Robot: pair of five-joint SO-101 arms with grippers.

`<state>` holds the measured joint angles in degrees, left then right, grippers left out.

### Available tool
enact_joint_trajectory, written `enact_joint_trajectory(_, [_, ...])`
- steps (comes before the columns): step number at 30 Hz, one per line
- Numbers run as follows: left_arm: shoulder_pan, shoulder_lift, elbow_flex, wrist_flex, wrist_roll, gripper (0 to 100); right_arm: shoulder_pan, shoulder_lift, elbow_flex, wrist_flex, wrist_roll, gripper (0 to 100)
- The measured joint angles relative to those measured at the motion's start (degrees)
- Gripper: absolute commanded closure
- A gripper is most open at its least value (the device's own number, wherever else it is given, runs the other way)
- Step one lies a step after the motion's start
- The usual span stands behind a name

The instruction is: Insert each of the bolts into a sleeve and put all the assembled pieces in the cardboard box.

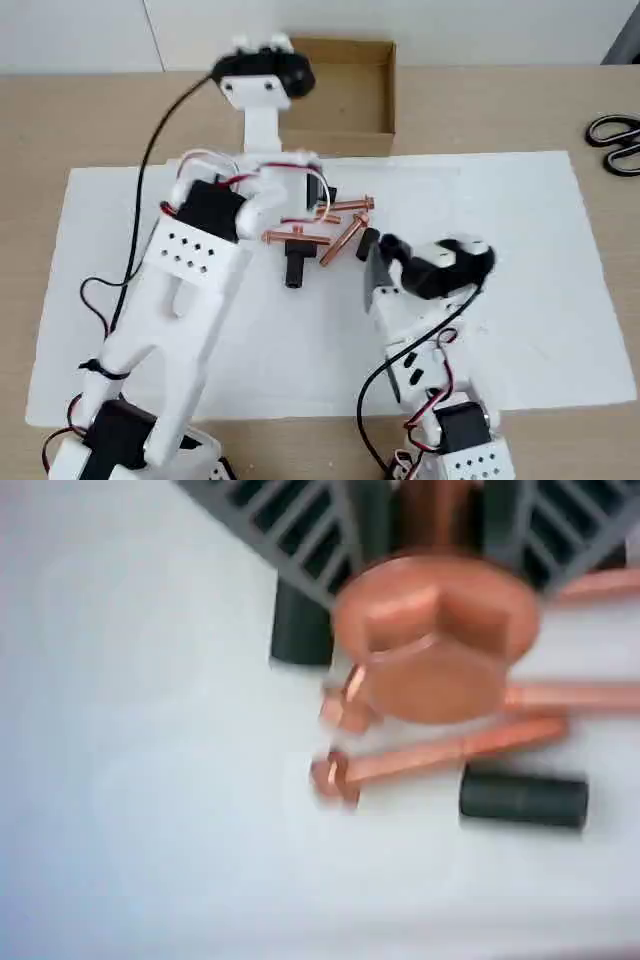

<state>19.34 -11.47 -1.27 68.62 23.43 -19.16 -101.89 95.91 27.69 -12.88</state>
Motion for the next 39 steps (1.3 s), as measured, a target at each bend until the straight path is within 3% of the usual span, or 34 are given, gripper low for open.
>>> enact_joint_trajectory(5, [-0.44, -8.70, -4.66, 0.09, -4.13, 99, -1.76, 0.00, 0.18, -1.14, -0.44, 99.5])
enact_joint_trajectory(8, [0.70, -15.82, -5.54, 5.01, -4.92, 99, -1.85, 0.00, 0.18, -1.32, -0.44, 99.5])
enact_joint_trajectory(11, [2.20, -20.48, -5.19, 10.29, -3.78, 99, -3.52, 0.00, 0.18, -1.32, -0.44, 99.5])
enact_joint_trajectory(14, [2.37, -21.54, -2.46, 10.29, -0.97, 99, -5.19, 0.00, 0.18, -1.32, -0.44, 99.5])
enact_joint_trajectory(23, [2.99, -21.54, 23.82, -13.54, 0.79, 99, -9.05, 0.00, 0.18, -1.14, -0.44, 99.5])
enact_joint_trajectory(27, [2.99, -21.54, 29.19, -21.45, 0.79, 99, -10.11, 0.00, 0.18, -0.62, -0.44, 99.5])
enact_joint_trajectory(33, [3.87, -21.54, 30.59, -25.58, 0.79, 99, -10.11, 0.00, 0.18, -0.62, -0.44, 99.5])
enact_joint_trajectory(39, [10.64, -21.54, 30.59, -25.67, 0.79, 99, -11.87, 0.00, 0.18, -0.62, 1.32, 99.5])
